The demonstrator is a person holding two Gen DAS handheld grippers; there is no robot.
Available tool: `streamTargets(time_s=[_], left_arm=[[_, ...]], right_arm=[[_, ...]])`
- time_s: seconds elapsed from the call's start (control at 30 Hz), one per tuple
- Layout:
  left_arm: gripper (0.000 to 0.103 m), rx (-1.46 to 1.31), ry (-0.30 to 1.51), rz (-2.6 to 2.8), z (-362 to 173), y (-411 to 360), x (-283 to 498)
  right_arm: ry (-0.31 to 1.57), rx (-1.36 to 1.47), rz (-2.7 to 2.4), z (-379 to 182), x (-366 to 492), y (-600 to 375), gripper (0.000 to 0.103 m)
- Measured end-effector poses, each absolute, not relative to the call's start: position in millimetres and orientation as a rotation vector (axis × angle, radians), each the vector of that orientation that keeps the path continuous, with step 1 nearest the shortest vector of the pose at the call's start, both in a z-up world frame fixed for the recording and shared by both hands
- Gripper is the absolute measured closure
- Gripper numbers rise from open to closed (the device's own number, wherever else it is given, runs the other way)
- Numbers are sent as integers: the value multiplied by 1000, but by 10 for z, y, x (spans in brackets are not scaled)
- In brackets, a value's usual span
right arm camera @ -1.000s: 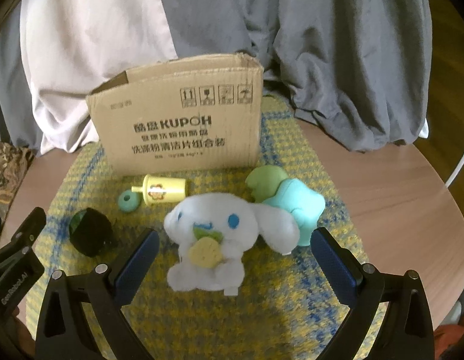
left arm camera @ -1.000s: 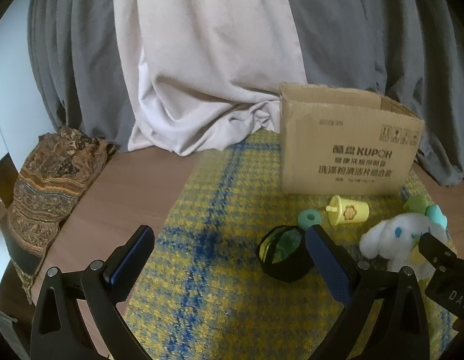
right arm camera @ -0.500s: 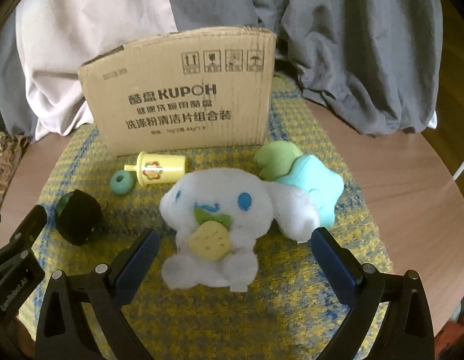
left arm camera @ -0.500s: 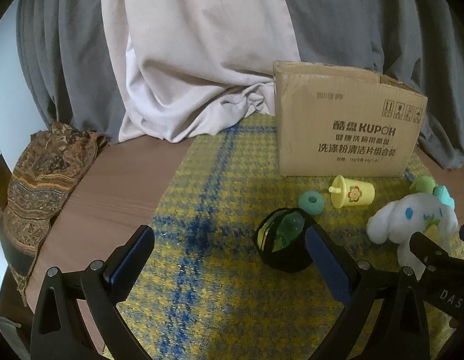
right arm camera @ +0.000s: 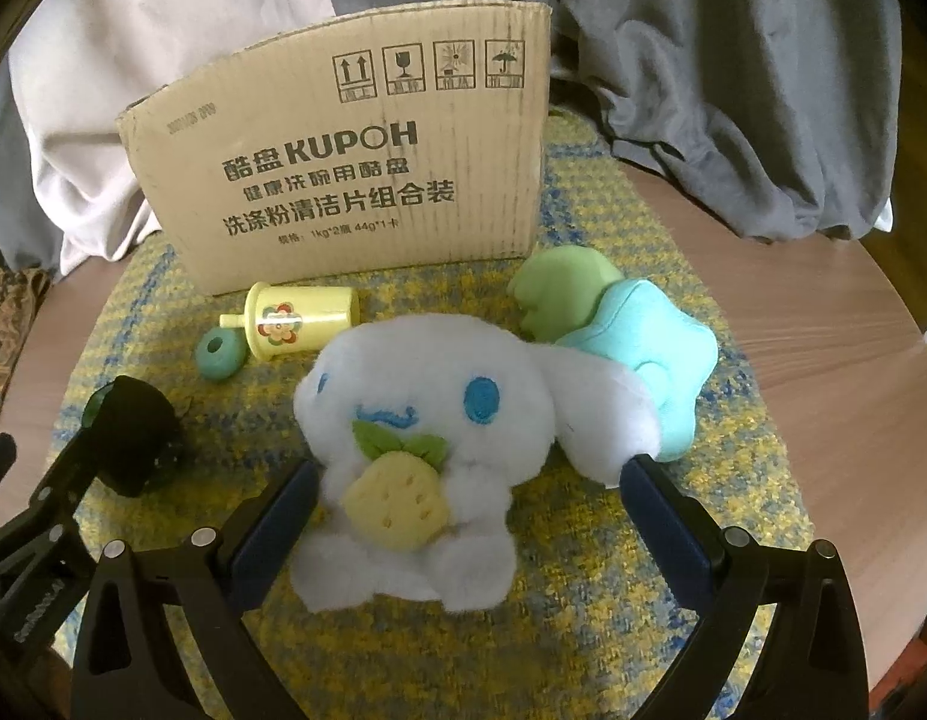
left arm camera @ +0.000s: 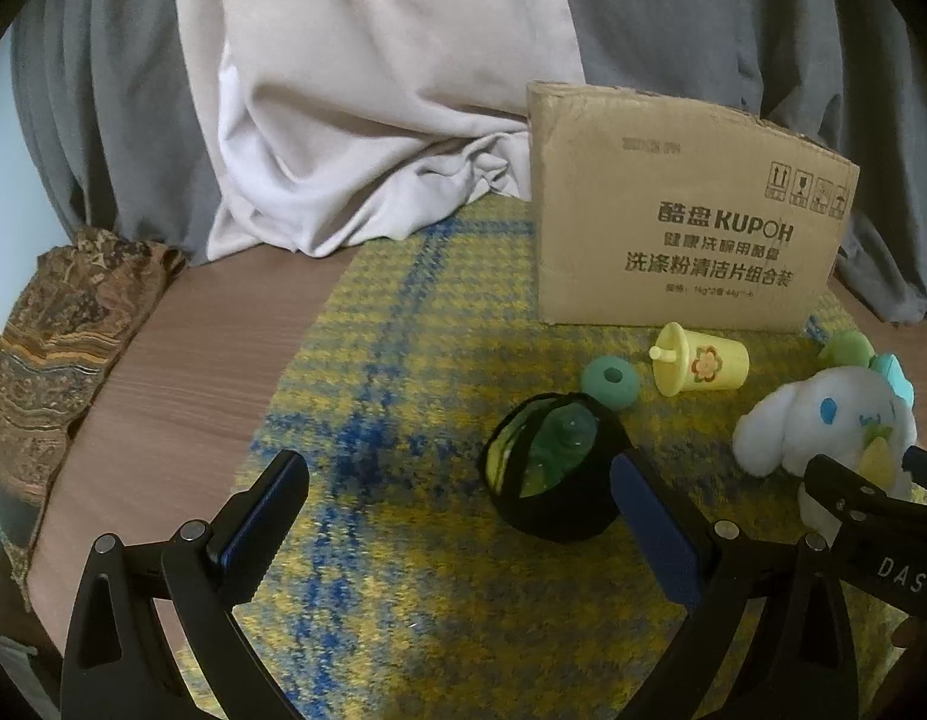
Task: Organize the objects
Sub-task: 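Grasp the black-and-green ball with the left tool while the right tool grasps the white Cinnamoroll plush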
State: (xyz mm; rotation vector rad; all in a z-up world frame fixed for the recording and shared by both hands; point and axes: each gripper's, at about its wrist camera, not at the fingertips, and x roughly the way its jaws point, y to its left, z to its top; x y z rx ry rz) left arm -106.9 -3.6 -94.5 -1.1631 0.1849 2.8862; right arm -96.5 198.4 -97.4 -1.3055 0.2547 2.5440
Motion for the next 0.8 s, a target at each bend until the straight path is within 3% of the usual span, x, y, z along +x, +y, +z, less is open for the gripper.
streamTargets(time_s=[0.57, 0.67, 0.73, 0.77, 0.8], left_arm=[[0, -1252, 167, 2739, -1184, 200, -1336], [1, -1267, 155, 2714, -1229, 224, -1349], [8, -1260, 148, 2705, -1226, 244, -1353], [16, -1257, 140, 2697, -1221, 248, -1355], [27, -1255, 129, 2683, -1210, 258, -1357]], right_arm=[[260, -1319, 2550, -1025, -1028, 2082, 5], [266, -1318, 2567, -1021, -1019, 2079, 18], [280, -1332, 2586, -1029, -1018, 2071, 41], [299, -1353, 2599, -1045, -1029, 2072, 50], [305, -1366, 2598, -1064, -1040, 2074, 50]])
